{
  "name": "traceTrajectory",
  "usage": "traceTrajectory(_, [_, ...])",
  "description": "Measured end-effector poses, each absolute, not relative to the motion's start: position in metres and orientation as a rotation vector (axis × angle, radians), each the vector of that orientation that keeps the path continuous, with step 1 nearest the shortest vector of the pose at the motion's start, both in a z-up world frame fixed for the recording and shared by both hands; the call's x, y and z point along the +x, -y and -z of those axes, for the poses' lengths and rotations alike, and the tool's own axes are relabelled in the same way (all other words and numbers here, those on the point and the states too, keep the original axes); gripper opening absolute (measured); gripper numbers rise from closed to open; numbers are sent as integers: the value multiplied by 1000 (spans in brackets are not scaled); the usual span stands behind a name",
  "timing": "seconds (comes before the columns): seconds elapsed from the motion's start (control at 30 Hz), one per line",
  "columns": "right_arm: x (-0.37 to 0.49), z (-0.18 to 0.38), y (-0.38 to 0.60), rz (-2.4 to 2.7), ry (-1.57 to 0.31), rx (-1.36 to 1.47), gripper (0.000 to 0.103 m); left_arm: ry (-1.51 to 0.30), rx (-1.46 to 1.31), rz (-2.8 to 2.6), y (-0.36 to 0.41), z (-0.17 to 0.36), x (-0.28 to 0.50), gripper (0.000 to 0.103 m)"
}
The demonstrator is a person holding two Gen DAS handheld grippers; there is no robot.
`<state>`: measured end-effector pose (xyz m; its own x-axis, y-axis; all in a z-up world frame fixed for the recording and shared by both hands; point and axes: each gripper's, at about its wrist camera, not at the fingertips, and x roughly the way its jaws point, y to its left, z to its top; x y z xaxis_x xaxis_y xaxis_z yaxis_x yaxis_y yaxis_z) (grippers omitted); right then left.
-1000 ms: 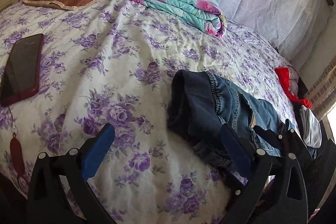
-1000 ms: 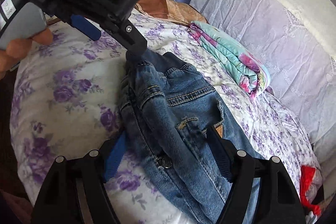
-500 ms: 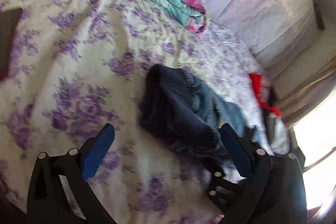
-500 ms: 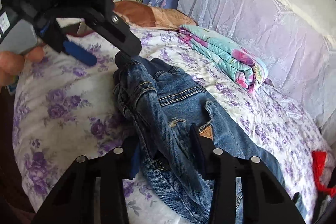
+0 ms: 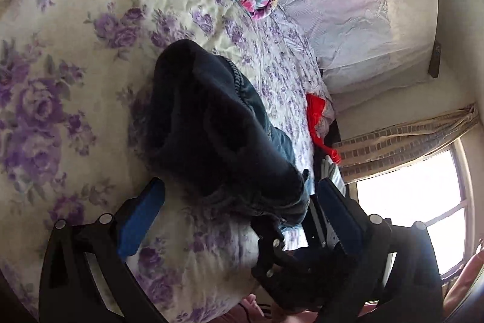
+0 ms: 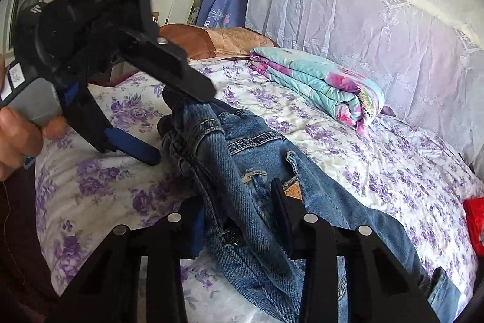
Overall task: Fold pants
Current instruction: 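Grasp the folded jeans end with both grippers and lift it to fold again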
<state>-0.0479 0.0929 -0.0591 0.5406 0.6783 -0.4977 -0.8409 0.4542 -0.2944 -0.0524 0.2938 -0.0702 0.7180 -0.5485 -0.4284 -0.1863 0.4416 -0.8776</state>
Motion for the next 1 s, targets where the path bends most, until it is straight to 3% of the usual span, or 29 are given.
traceTrajectory(0.2, [-53,63,-92,-956,-322,-589,40,-712,-1141,270,-298,72,-32,95])
traceTrajectory(0.23, [-56,63,-93,-948,-310,-610,42,-707,-1133,266,-298,71,-31,92])
traceTrajectory(0.3, [-67,61,-90,-924,-260,-650,49,-701,-1116,256,-301,69,-31,74])
traceTrajectory(0.4, [-86,55,-89,-917,-163,-706,59,-679,-1157,288,-311,70,-35,63])
traceTrajectory(0.63, [-93,76,-129,-859,-84,-868,63,-687,-1007,268,-298,48,-38,62])
traceTrajectory(0.67, [-91,78,-131,-844,-83,-871,58,-692,-970,258,-295,43,-38,62])
traceTrajectory(0.7, [-89,80,-132,-835,-84,-867,40,-697,-938,246,-292,41,-38,62])
traceTrajectory(0.77, [-82,77,-128,-869,-130,-820,29,-726,-885,203,-289,40,-38,62])
traceTrajectory(0.9, [-75,74,-123,-903,-173,-759,24,-755,-967,226,-294,53,-32,78])
traceTrajectory(1.0, [-62,67,-118,-964,-258,-671,24,-776,-1050,245,-298,62,-24,81])
